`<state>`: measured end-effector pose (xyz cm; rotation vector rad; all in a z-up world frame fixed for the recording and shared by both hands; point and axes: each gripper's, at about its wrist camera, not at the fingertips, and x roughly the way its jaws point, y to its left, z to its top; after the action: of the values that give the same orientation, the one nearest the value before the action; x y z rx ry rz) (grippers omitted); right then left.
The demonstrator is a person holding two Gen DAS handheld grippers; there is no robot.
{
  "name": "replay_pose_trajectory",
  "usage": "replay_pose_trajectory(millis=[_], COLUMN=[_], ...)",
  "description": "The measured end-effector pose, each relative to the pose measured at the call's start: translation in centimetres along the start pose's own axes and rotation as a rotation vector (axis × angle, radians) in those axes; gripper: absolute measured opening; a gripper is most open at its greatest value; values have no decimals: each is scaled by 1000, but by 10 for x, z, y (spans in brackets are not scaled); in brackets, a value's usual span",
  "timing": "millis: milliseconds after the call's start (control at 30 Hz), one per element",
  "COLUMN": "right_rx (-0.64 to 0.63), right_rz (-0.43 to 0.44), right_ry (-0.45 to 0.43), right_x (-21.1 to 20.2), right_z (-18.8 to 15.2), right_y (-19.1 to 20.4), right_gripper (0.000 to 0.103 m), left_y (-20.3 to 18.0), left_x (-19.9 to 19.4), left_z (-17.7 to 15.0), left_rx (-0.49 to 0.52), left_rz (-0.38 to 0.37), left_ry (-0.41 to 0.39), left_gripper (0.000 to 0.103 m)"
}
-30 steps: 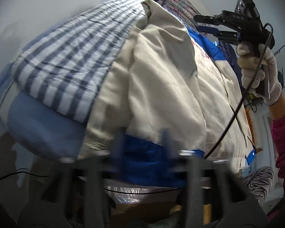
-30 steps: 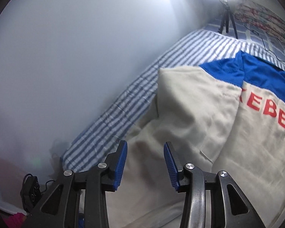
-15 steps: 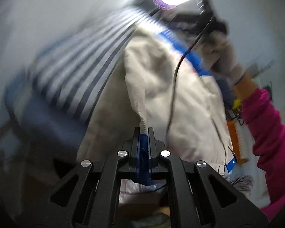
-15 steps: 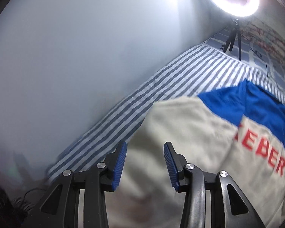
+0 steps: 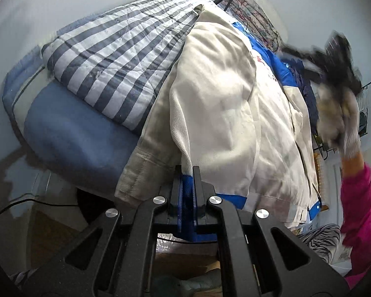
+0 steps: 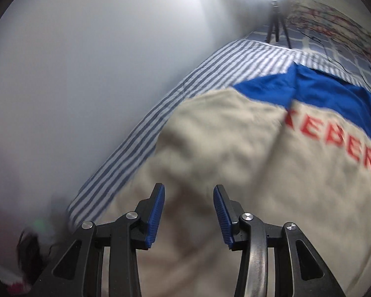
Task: Fold large clothes
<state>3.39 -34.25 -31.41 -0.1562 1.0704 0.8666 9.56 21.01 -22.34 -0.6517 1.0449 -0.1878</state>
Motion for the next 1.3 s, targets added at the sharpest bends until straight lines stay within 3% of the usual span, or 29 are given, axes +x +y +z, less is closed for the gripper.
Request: replay_pose_trajectory(millis=[100,167,200,333,500,600,700,767,900,1000,1100,1200,1300], right_rx=[43,75,89,90,131,137,121,106,29,-17,-82,-101,-85], right_rz=[61,118,145,242,336,402,450,478,321,253,260,243,135], right_ry=[26,67,83,162,197,191,110,79,205,279,199,58,-56], right_x=[-15,-13,-9,22,59,60,27,11,51,65,30,-12,-25], right_z=[-46,-78,-94,-144,-169,-165,-156,-153,-169,-176,-161,-133,-91], right_y=[1,7,11,37,61,74,81,80,89,85,80,57,30], right_gripper=[45,53,58,58,57,6,2,1,2,13,28,29,29], left_y=[7,7,7,11,7,-4,-18,-20,-15,-16,-26,-42,-62], left_x=[-5,-9,-10,-12,-14,-24,-49,-48,-6,2,-24,-48,-58], left_z=[-3,-1,-1,4,9,15,17,11,-5,-10,-9,-5,4], left_rx=[-25,-42,-50,-91,-110,-81,-9,22,76,96,131,170,198], left_rz=[-20,-41,-52,-98,-129,-122,-84,-39,121,176,211,217,184], left_ry=[-16,-24,-28,-22,-14,-33,-106,-99,-3,11,-64,-148,-200], left_gripper=[3,3,3,3,3,3,3,3,5,11,19,19,19])
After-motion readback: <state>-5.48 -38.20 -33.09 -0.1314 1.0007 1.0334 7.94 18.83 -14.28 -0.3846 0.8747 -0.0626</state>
